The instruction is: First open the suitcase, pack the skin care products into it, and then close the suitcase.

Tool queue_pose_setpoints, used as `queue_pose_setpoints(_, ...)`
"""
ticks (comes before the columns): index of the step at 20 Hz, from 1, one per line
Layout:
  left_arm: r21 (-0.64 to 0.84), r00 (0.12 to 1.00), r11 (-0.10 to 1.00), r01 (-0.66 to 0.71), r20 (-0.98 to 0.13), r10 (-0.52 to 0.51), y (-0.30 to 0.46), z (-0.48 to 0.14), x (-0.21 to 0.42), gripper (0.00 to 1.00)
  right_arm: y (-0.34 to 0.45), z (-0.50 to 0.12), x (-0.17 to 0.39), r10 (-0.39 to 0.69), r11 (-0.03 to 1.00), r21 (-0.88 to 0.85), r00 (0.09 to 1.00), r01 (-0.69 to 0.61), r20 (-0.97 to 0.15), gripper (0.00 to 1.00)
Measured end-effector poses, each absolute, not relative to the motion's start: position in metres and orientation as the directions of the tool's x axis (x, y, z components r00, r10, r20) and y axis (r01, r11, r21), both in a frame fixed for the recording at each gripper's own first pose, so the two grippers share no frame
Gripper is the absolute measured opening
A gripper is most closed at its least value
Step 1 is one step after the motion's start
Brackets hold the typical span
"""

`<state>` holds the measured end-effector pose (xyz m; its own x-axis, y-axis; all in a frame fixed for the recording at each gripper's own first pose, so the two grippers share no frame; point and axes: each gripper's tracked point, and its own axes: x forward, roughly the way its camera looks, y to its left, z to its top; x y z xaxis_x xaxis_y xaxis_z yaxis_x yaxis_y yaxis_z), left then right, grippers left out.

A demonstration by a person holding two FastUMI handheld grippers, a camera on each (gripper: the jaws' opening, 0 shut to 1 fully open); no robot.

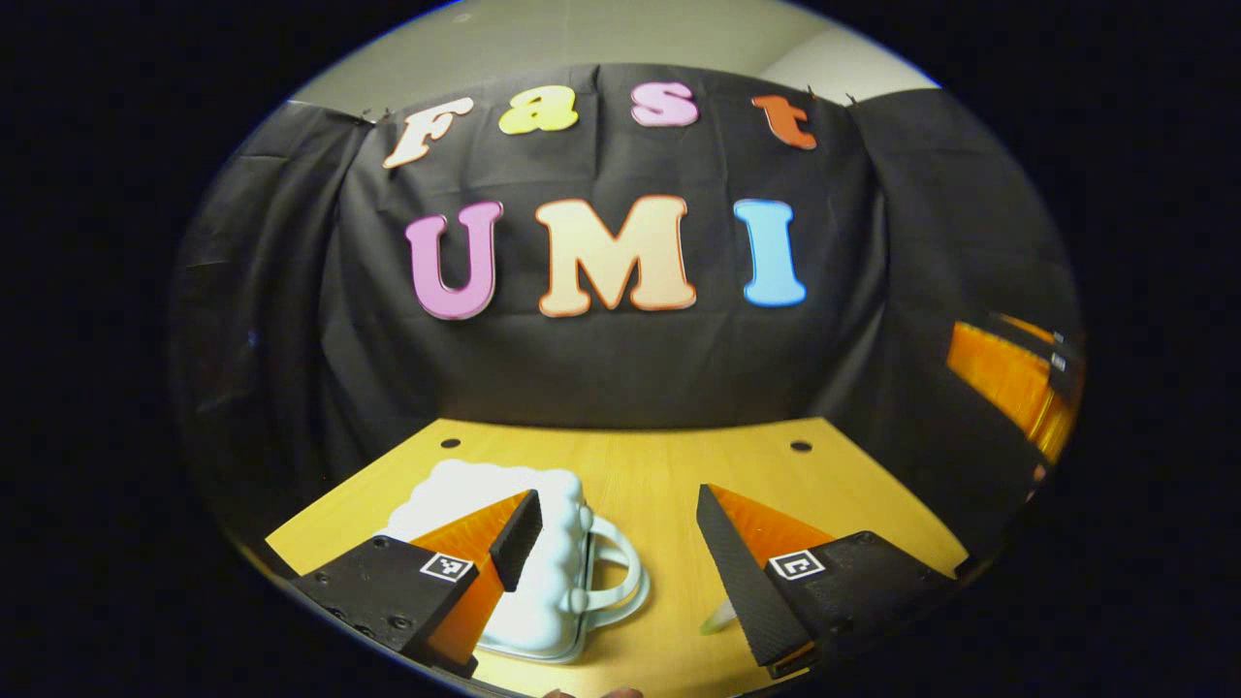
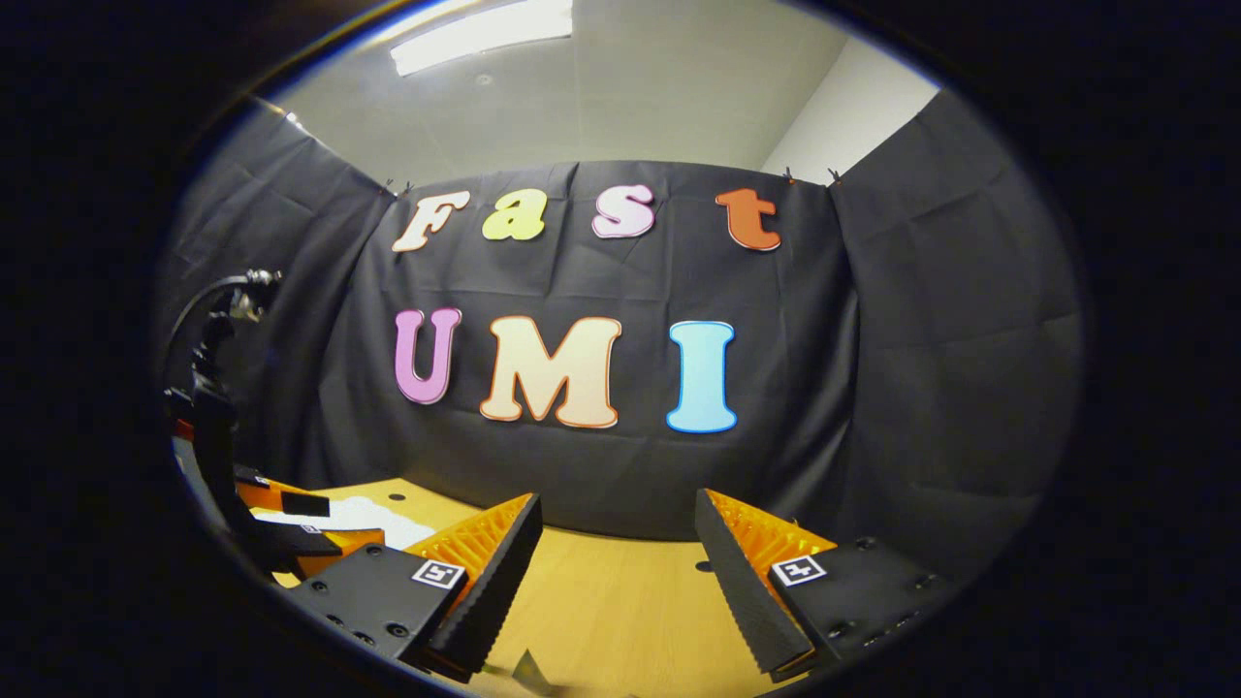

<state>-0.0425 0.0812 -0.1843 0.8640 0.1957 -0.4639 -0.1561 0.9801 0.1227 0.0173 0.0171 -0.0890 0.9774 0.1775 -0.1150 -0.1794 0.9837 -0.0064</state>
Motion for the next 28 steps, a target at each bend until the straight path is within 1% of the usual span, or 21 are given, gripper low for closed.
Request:
queue_pose_setpoints(2,0.107,0.819,0.985,-0.137,-0.547,0.173,0.09,-0.22,-0.041,0.95,0.025,-0.099,0.018,0.177,0.983,-0.011,0.974,-0.181,-0.142,0.99)
queue_pose_setpoints(4,0.066,0.776,0.991,-0.115,-0.617,0.131,0.085,-0.243,-0.035,0.95,0.018,-0.11,0.021,0.139,0.986,-0.066,0.976,-0.152,-0.17,0.99)
queue_pose_setpoints(8,0.047,0.734,0.997,-0.056,-0.676,0.073,0.078,-0.263,-0.011,0.95,0.004,-0.127,0.021,0.076,0.989,-0.103,0.97,-0.102,-0.231,0.99)
queue_pose_setpoints(11,0.01,0.656,0.998,-0.061,-0.753,0.048,0.075,-0.287,-0.007,0.95,-0.011,-0.135,0.024,0.024,0.992,-0.116,0.963,-0.057,-0.269,0.98)
queue_pose_setpoints(14,-0.006,0.58,0.996,-0.086,-0.813,0.045,0.072,-0.306,0.0,0.96,-0.02,-0.135,0.027,-0.01,0.99,-0.135,0.962,-0.028,-0.273,0.98)
queue_pose_setpoints(16,-0.003,0.553,0.997,-0.08,-0.832,0.042,0.072,-0.312,0.005,0.96,-0.024,-0.134,0.026,-0.021,0.987,-0.156,0.963,-0.022,-0.269,0.99)
queue_pose_setpoints(19,-0.026,0.493,0.996,-0.081,-0.87,0.018,0.064,-0.33,0.005,0.92,-0.025,-0.14,0.027,-0.029,0.985,-0.171,0.96,-0.02,-0.279,0.98)
queue_pose_setpoints(25,-0.051,0.408,0.991,-0.121,-0.913,0.003,0.061,-0.357,0.011,0.9,-0.036,-0.148,0.021,-0.044,0.985,-0.174,0.954,-0.009,-0.296,0.99)
queue_pose_setpoints(26,-0.061,0.399,0.991,-0.122,-0.917,-0.007,0.059,-0.36,0.012,0.89,-0.039,-0.151,0.019,-0.047,0.985,-0.17,0.952,-0.005,-0.301,0.99)
queue_pose_setpoints(28,-0.054,0.376,0.989,-0.134,-0.927,0.0,0.062,-0.366,0.01,0.82,-0.043,-0.151,0.017,-0.051,0.988,-0.152,0.95,0.004,-0.307,0.99)
